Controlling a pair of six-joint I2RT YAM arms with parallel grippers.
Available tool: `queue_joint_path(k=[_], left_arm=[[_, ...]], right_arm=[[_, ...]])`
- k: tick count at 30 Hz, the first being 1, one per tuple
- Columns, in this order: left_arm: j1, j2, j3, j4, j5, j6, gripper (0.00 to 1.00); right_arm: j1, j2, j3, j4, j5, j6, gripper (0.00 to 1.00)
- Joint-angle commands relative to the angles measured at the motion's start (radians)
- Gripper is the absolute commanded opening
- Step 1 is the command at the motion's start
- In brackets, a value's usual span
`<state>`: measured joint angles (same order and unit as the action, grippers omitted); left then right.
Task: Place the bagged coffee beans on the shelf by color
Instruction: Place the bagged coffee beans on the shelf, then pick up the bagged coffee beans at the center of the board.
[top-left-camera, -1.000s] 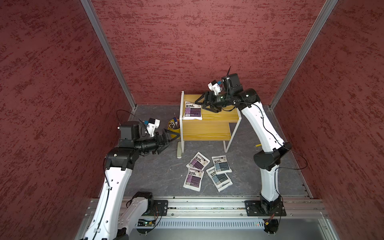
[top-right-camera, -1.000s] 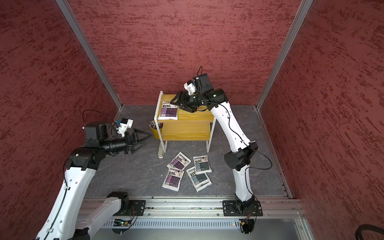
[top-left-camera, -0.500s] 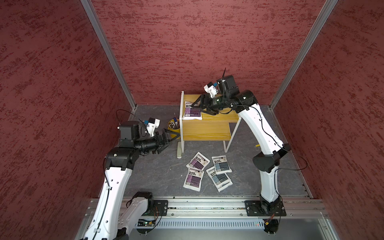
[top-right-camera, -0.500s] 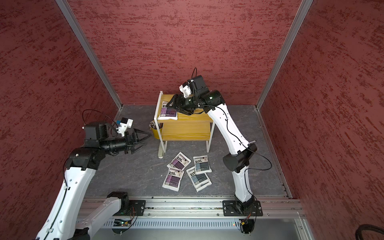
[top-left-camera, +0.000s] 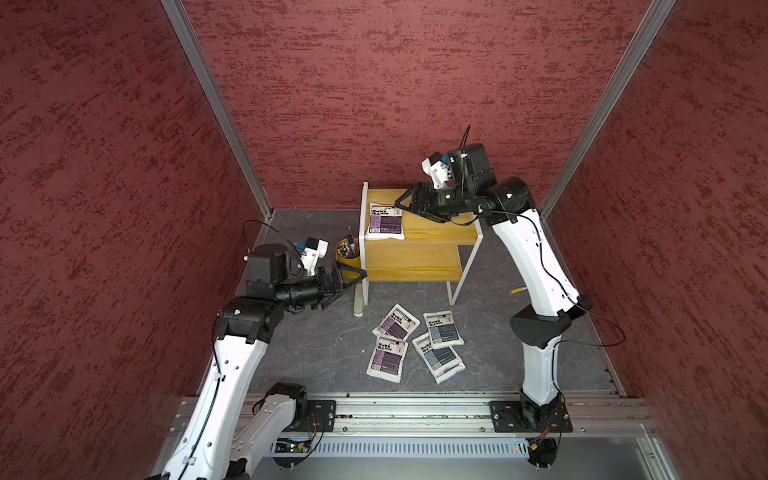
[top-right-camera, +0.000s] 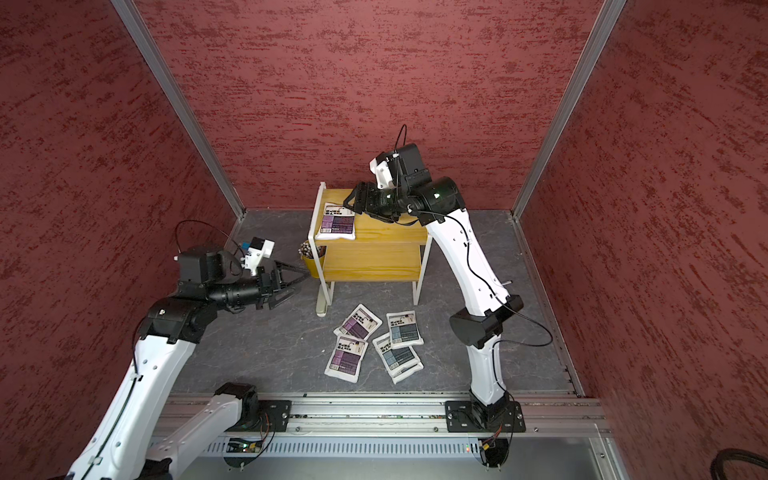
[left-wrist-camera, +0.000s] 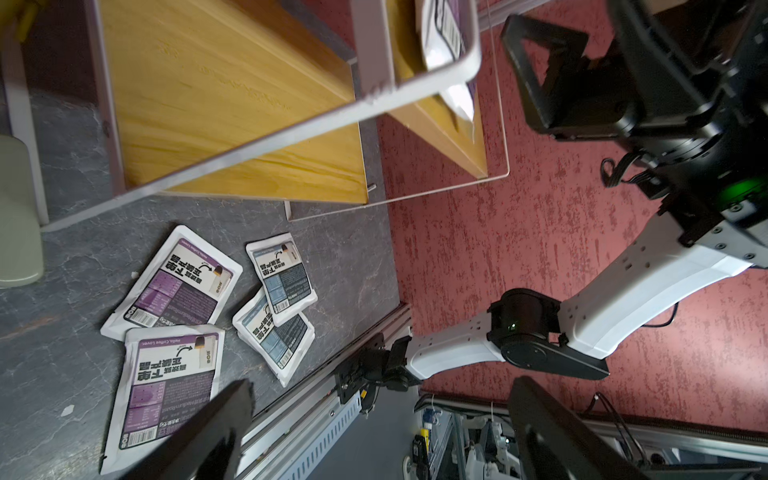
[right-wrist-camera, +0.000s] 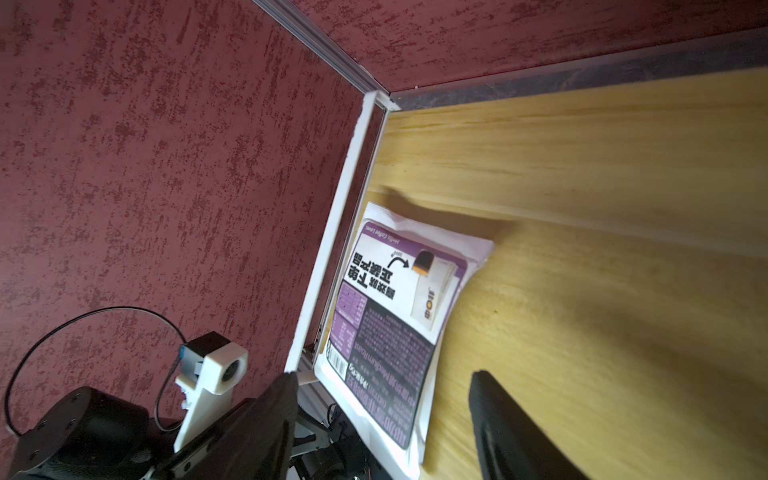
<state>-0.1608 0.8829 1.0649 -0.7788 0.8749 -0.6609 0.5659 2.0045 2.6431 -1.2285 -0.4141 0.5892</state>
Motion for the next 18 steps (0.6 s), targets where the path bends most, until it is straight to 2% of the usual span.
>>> queue_joint_path(k=[1,4,7,10,14,18], left_arm=[[-0.107,0.004,-0.039,0.057,-0.090,-0.002,1.00],[-0.201,0.027,-0.062,0.030,-0.168,0.034,1.00],[-0.247,0.029,-0.100,-0.011,-0.204,0.060,1.00],[-0.278,-0.004,-0.150,-0.048,-0.248,0.060,1.00],[-0.343,-0.043,-0.239,-0.027,-0.294,-0.009,1.00],[-0.399,-0.043,-0.309,0.004,-0.355,-0.085,1.00]], right_arm=[[0.037,-0.081,0.022,-0.054,0.007,-0.042,0.69],[0.093,-0.140,-0.013,-0.126,0.032,-0.080,0.69],[0.152,-0.235,-0.132,-0.190,0.099,-0.124,0.70],[0.201,-0.391,-0.388,-0.148,0.142,-0.115,0.70],[0.231,-0.652,-0.838,0.066,0.094,0.000,0.70],[0.259,-0.788,-1.159,0.203,0.073,0.092,0.70]])
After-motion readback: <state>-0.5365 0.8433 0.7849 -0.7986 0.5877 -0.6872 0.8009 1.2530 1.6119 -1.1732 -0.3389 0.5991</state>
